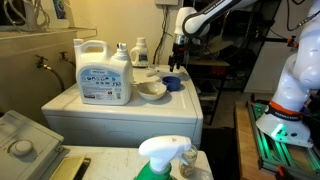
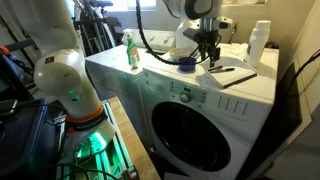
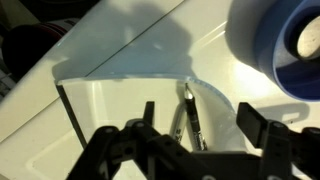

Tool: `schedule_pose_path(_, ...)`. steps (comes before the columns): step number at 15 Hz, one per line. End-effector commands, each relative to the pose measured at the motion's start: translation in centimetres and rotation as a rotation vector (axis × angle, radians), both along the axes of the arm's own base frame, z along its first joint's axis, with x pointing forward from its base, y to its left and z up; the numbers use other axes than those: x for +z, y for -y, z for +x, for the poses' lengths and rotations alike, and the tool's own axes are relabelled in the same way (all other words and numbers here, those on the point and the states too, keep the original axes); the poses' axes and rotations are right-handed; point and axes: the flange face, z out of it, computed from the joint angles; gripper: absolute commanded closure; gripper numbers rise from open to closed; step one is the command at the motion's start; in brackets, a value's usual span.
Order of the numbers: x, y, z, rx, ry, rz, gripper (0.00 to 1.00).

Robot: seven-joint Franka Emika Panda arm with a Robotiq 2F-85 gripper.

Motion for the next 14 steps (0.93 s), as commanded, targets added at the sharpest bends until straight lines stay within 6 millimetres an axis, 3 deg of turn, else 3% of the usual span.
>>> schedule_pose_path(1,-0.4,0.6,-0.3,0.006,-0.030,0.018,0.00)
schedule_pose_path(6,-1.0,1.1,0.4,-0.082,0.007,0.025,0.00)
schedule_pose_path(10,-1.0,1.5,2.5,-0.186,0.083,0.005,0.01)
schedule_pose_path(14,-3.1,1.1,4.1,-0.210,0.082,-0.088,0.12)
